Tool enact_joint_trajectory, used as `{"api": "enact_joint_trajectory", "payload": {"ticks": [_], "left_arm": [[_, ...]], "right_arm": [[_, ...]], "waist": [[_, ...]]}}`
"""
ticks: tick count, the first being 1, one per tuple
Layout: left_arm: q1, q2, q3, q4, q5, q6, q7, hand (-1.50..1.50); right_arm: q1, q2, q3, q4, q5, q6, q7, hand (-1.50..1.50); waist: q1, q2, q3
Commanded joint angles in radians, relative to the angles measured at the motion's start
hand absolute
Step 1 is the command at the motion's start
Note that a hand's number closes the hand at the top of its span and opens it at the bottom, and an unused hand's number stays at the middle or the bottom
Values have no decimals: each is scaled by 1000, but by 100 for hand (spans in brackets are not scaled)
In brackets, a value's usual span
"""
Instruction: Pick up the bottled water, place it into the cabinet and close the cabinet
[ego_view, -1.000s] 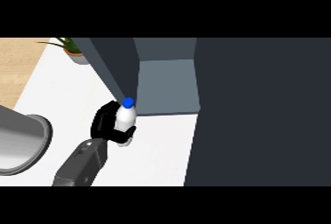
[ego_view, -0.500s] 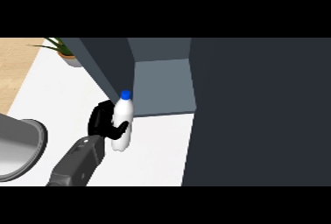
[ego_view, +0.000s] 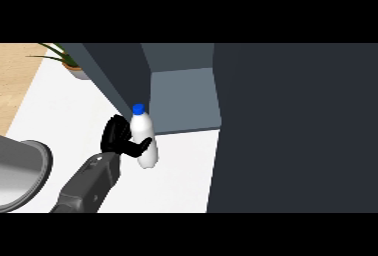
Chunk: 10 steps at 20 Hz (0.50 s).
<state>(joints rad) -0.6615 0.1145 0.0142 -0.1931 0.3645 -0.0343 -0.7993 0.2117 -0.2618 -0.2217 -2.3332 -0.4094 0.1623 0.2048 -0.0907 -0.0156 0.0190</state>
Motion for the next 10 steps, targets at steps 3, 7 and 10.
{"api": "enact_joint_trajectory", "payload": {"ticks": [3, 7, 10], "left_arm": [[-274, -109, -12, -59, 15, 157, 99, 150], [-263, -109, -7, -34, 40, 212, 97, 150], [-268, -109, -9, -14, 38, 250, 108, 150]], "right_arm": [[-12, -35, -45, 19, -82, 39, 4, -150], [-17, -47, -73, 26, -121, 48, 8, -150], [-13, -69, -123, 57, -151, 65, 0, -150]], "waist": [[-50, 14, -17], [-64, 18, -18], [-55, 22, -17]]}}
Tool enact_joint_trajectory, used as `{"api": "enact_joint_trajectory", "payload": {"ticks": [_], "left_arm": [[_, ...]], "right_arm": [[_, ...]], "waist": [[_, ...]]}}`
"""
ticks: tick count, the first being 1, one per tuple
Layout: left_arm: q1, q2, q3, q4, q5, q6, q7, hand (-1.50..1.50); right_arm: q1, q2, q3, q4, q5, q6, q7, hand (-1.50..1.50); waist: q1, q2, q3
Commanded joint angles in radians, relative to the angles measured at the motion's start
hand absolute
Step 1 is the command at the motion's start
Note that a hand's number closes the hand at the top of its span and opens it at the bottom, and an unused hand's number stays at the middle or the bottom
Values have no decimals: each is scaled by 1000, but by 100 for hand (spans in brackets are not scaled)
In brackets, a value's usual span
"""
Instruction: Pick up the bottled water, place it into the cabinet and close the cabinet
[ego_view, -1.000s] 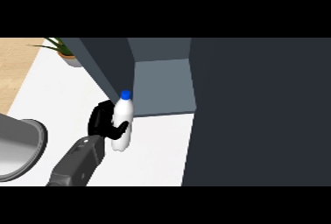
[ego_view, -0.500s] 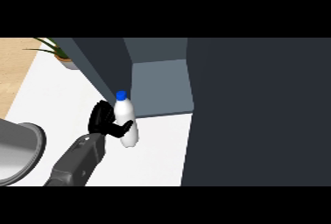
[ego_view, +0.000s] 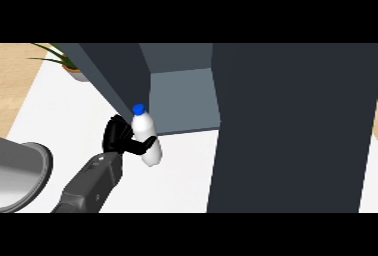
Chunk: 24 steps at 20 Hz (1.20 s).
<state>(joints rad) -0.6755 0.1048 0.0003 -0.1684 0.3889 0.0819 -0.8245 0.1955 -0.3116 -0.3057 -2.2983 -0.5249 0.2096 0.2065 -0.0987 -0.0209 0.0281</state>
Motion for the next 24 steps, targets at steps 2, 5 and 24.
{"api": "enact_joint_trajectory", "payload": {"ticks": [2, 5, 24], "left_arm": [[-252, -100, 2, -30, 18, 155, 128, 150], [-268, -100, 0, -11, 19, 214, 129, 150], [-284, -80, 85, 46, 126, 196, 55, 150]], "right_arm": [[-12, -28, -60, 33, -72, 19, 1, -150], [-2, -38, -63, 32, -79, 39, 1, -150], [-36, -70, -115, 110, -146, 99, -28, -150]], "waist": [[-44, 28, -27], [-54, 31, -27], [-70, 54, -31]]}}
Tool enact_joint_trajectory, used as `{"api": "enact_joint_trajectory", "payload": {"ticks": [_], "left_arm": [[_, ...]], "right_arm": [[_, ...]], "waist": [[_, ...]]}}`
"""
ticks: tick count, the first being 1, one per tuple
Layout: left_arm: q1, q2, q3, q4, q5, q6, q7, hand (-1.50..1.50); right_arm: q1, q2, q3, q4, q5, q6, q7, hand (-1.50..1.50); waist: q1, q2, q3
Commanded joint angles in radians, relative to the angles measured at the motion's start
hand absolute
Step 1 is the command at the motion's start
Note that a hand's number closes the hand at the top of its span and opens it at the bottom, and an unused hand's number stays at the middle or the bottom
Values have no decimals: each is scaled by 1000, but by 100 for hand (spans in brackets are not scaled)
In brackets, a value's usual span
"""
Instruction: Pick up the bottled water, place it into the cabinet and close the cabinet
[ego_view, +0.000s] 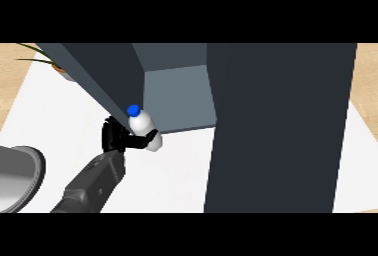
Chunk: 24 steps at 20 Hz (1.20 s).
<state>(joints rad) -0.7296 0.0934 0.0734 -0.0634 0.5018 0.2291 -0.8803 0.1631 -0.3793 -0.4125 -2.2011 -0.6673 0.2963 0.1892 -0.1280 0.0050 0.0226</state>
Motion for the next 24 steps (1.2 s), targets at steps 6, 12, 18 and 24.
{"api": "enact_joint_trajectory", "payload": {"ticks": [6, 12, 18, 24], "left_arm": [[-261, -75, 12, -20, 13, 85, 98, -150], [-260, -77, 18, -8, 18, 130, 63, -150], [-275, -58, 4, -15, 3, 135, 84, -150], [-270, -46, -28, -22, -28, 170, 60, -150]], "right_arm": [[-7, 3, -9, 26, -19, 28, -22, -150], [-17, -28, -35, 24, -37, 30, -7, -150], [-24, -21, -24, 60, -37, 50, -20, -150], [-44, -38, -15, 64, -50, 56, -8, -150]], "waist": [[-55, 26, -25], [-72, 24, -27], [-72, 29, -26], [-71, 30, -28]]}}
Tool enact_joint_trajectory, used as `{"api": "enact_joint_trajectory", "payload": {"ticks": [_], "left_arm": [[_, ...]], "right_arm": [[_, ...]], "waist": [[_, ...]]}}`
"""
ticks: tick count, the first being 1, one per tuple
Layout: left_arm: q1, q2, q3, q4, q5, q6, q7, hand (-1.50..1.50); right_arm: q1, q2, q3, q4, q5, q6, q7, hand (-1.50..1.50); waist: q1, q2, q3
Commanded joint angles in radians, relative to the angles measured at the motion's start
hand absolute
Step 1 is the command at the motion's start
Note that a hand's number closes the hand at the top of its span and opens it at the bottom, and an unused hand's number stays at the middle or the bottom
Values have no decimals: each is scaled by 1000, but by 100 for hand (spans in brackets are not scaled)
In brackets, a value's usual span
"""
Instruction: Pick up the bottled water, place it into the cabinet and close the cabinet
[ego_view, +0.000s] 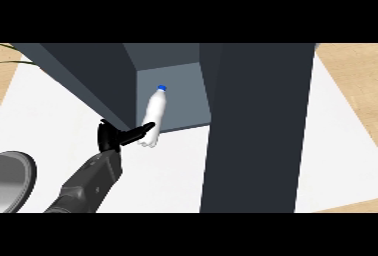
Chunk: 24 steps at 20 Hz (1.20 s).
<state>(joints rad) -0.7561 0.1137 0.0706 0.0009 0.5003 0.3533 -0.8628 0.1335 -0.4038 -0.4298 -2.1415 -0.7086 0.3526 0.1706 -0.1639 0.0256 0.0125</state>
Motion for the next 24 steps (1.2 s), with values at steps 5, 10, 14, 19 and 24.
{"api": "enact_joint_trajectory", "payload": {"ticks": [5, 10, 14, 19, 24], "left_arm": [[-244, -44, -91, -89, -90, 6, 51, -150], [-240, -66, -82, -130, -78, -22, 18, 150], [-234, -97, -65, -143, -58, -54, -2, 150], [-217, -107, -66, -149, -59, -70, 11, 150], [-189, -108, -63, -156, -54, -118, 1, 150]], "right_arm": [[-16, -11, 13, 4, 0, 13, 4, -150], [-25, -17, 7, 20, -2, 9, 8, -150], [-21, -17, 5, 19, 2, 10, 9, -150], [-15, -20, 11, 10, 7, 29, 5, -150], [-16, -40, 14, -16, 13, 44, 13, -150]], "waist": [[-56, 5, -15], [-37, -5, -17], [-27, -13, -18], [-6, -21, -17], [3, -26, -20]]}}
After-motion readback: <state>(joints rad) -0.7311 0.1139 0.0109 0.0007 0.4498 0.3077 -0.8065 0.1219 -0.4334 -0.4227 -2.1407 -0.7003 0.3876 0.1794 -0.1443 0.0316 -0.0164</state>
